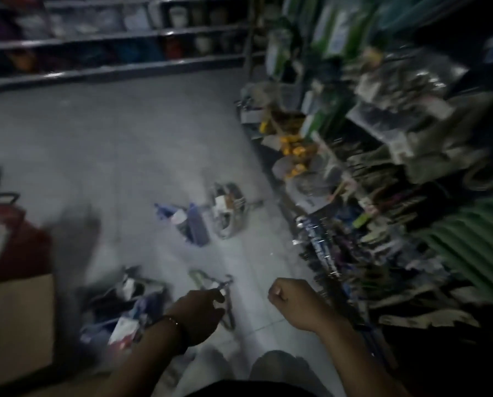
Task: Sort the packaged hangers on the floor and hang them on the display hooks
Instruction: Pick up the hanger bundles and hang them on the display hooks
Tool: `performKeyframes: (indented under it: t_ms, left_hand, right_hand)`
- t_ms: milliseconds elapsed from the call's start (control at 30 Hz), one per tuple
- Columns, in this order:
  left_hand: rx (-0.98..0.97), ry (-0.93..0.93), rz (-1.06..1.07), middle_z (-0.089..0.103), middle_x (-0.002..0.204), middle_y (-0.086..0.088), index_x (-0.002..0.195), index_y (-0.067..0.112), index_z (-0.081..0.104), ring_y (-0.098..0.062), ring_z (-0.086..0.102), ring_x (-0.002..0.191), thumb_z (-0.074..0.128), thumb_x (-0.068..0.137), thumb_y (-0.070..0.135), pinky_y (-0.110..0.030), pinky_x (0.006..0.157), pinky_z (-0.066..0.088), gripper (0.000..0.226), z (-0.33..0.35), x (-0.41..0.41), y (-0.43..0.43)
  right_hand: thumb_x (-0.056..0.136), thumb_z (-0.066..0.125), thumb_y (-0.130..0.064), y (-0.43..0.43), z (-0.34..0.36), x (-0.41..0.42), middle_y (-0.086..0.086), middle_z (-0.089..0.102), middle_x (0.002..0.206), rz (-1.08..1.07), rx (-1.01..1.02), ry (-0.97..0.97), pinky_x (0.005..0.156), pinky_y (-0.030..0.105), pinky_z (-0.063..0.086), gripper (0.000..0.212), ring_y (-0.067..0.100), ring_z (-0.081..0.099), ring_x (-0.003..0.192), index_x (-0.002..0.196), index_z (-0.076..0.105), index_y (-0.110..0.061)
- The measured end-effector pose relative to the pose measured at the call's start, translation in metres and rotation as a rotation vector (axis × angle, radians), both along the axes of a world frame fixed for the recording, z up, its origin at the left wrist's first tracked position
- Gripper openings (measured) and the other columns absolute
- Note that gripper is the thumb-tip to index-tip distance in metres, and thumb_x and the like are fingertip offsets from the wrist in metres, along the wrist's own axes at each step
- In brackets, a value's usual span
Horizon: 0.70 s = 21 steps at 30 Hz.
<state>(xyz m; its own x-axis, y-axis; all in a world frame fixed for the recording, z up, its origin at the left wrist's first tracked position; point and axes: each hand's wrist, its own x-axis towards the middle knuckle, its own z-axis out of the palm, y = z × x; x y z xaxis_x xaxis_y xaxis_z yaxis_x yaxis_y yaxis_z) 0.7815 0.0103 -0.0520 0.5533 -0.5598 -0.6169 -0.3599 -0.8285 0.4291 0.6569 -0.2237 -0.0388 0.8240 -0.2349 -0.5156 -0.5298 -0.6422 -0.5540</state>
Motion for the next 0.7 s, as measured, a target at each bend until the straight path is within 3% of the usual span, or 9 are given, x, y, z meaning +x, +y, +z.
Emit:
performKeyframes:
  t_ms: [67,200,300,467,567,700]
  left_hand:
    - [0.041,0.056,0.072,0.072,0.118,0.004,0.127,0.036,0.064,-0.018,0.068,0.108,0.055,0.098,0.046,-0.022,0.09,0.05,0.032,-0.019,0.004,0.035]
    - [0.103,0.161,0.259,0.07,0.129,0.002,0.128,0.033,0.065,-0.018,0.065,0.117,0.057,0.1,0.043,-0.029,0.101,0.05,0.031,-0.054,0.006,0.09]
    - [0.149,0.18,0.401,0.066,0.133,0.002,0.129,0.031,0.065,-0.02,0.062,0.122,0.055,0.101,0.042,-0.029,0.102,0.047,0.032,-0.08,0.016,0.113]
    - [0.229,0.151,0.65,0.07,0.119,0.013,0.116,0.04,0.068,-0.004,0.058,0.096,0.054,0.097,0.047,-0.021,0.083,0.043,0.025,-0.123,0.03,0.131]
    - [0.252,0.148,0.814,0.07,0.116,0.013,0.116,0.04,0.069,-0.007,0.06,0.098,0.052,0.098,0.05,-0.024,0.088,0.046,0.027,-0.15,0.027,0.14]
    - [0.148,0.291,1.086,0.071,0.115,0.011,0.118,0.036,0.066,-0.006,0.064,0.1,0.053,0.103,0.04,-0.024,0.09,0.051,0.021,-0.209,0.019,0.155]
  right_hand:
    - [0.101,0.059,-0.04,0.024,-0.025,0.021,-0.013,0.062,0.082,0.052,0.037,0.045,0.07,0.023,0.05,0.021,0.003,0.059,0.074,0.081,0.058,-0.031]
    - [0.099,0.057,-0.043,0.053,-0.063,0.057,-0.008,0.069,0.091,0.183,0.08,0.191,0.076,0.035,0.06,0.018,0.01,0.067,0.08,0.09,0.065,-0.03]
    - [0.1,0.056,-0.04,0.057,-0.089,0.09,-0.006,0.069,0.086,0.311,0.081,0.29,0.079,0.035,0.058,0.021,0.014,0.067,0.081,0.082,0.059,-0.031]
    - [0.104,0.056,-0.034,0.053,-0.151,0.167,-0.005,0.068,0.09,0.494,0.059,0.375,0.078,0.032,0.056,0.02,0.011,0.065,0.082,0.091,0.064,-0.021]
    - [0.104,0.057,-0.035,0.059,-0.195,0.217,-0.003,0.069,0.098,0.588,0.056,0.421,0.082,0.031,0.057,0.018,0.012,0.066,0.087,0.1,0.068,-0.02]
    - [0.104,0.055,-0.033,0.087,-0.266,0.276,0.005,0.07,0.097,0.742,-0.009,0.448,0.082,0.035,0.058,0.024,0.019,0.068,0.087,0.1,0.069,-0.014]
